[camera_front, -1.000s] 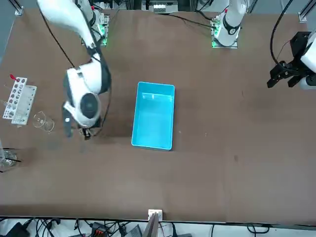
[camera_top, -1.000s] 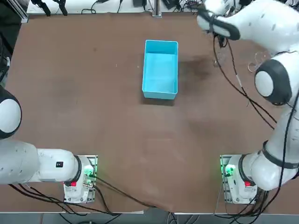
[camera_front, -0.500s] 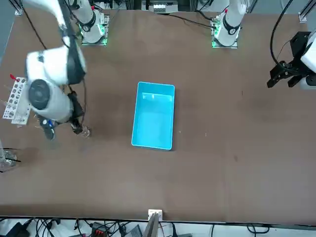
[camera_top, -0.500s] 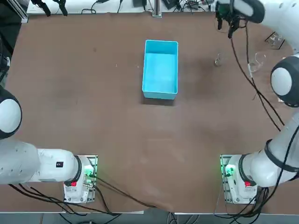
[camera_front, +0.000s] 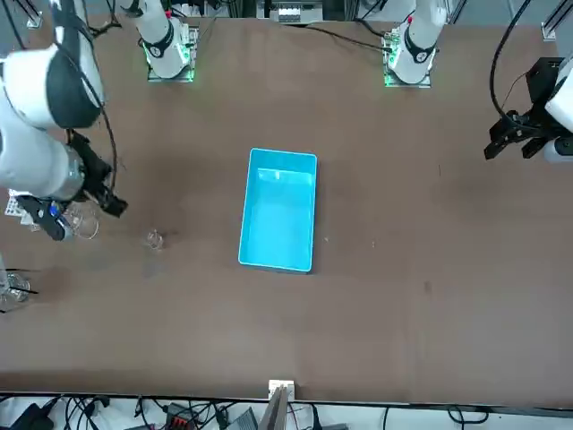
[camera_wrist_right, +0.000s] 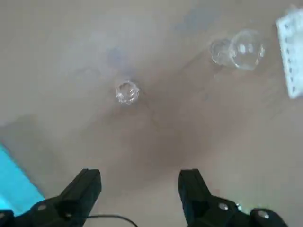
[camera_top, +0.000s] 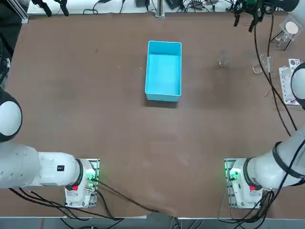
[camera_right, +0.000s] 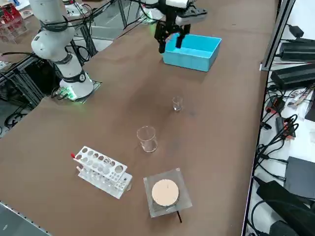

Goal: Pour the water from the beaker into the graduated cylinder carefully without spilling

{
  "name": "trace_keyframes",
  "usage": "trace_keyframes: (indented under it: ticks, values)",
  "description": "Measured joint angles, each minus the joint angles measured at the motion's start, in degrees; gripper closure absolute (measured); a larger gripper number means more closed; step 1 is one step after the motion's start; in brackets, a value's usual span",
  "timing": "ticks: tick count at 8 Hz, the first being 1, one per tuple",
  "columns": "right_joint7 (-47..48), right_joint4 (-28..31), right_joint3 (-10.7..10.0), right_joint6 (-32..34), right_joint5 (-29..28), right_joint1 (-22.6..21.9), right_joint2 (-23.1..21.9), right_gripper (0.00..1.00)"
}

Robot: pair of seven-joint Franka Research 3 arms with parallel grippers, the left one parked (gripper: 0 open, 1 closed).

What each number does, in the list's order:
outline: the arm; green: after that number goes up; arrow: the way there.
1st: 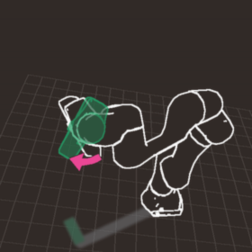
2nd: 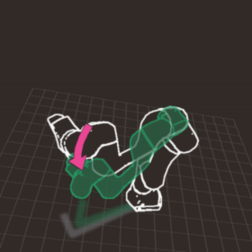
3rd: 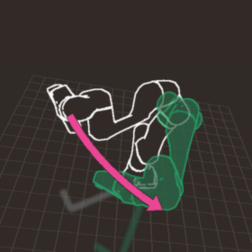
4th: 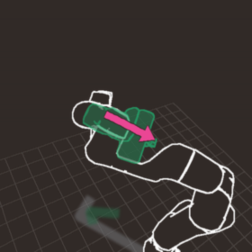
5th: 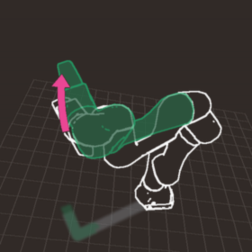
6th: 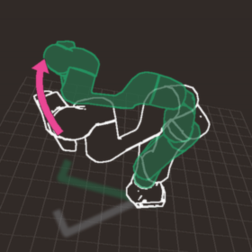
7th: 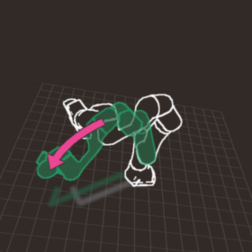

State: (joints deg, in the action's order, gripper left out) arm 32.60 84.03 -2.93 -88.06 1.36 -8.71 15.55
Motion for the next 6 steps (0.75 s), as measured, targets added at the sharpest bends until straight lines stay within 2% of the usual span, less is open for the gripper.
trace_keyframes:
  ticks: [2,3,4,6]
  values:
    - [-19.50,0.16,0.32,1.69,-3.89,3.99,-4.08,0.00]
    - [-28.27,2.00,0.93,1.76,-4.46,6.20,-7.00,0.00]
    - [-32.70,4.27,1.71,1.33,-4.61,7.74,-9.91,0.00]
    - [-34.26,9.81,3.41,-1.46,-4.42,8.14,-15.89,0.00]
